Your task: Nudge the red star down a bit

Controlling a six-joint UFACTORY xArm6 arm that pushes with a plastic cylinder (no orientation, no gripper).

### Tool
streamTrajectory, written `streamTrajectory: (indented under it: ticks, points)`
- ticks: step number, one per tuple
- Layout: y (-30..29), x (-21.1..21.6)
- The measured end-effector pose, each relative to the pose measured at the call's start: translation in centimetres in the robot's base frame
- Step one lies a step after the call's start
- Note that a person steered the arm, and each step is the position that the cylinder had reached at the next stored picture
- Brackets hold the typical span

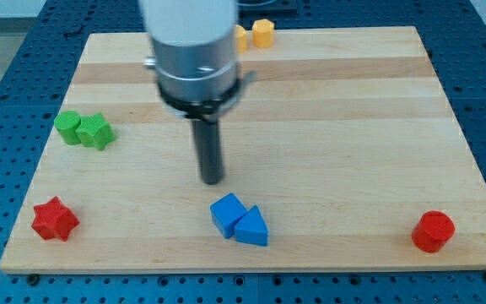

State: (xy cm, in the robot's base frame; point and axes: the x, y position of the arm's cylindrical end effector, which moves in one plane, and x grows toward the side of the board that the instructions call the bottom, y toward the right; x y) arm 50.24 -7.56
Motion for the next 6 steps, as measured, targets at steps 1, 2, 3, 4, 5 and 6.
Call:
streamTrajectory:
  ticks: [1, 2, 3, 4, 5, 6]
  points:
    - [-8.1, 0.0]
    - [-15.1, 0.5]
    - [-21.2, 2.6]
    - [-22.8, 5.5]
    - [-22.4, 9.3]
    - [-21.3, 10.1]
